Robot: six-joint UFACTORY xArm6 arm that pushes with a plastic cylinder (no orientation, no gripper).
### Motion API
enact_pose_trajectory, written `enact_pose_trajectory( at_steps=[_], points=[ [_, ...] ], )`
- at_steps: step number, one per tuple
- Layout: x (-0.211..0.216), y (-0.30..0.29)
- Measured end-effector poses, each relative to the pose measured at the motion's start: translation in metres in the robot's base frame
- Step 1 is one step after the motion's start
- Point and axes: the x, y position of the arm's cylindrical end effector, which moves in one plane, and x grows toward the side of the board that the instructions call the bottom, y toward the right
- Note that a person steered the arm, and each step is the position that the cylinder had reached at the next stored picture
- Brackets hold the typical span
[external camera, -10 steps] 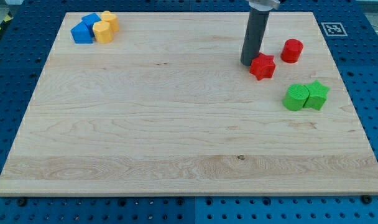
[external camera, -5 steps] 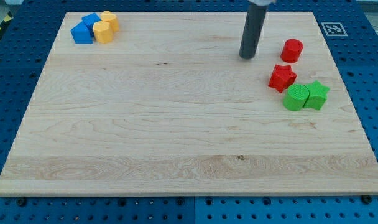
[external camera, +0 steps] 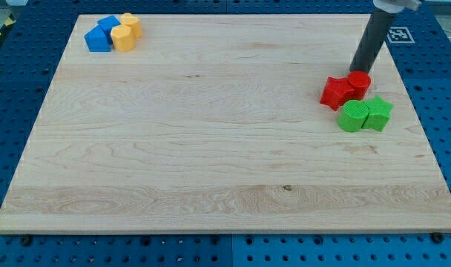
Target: Group up the red blocks with the green blocks
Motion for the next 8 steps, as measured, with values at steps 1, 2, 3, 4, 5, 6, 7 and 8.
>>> enact_pose_trajectory(
  at_steps=[1, 2, 3, 4, 5, 6, 7, 8],
  points=[
    [-0.004, -0.012],
    [0.016, -0.011],
    [0.023, 0.007],
    [0.026, 0.028],
    [0.039, 0.035],
    [0.026, 0.023],
    [0.018, -0.002],
    [0.018, -0.009]
  ],
)
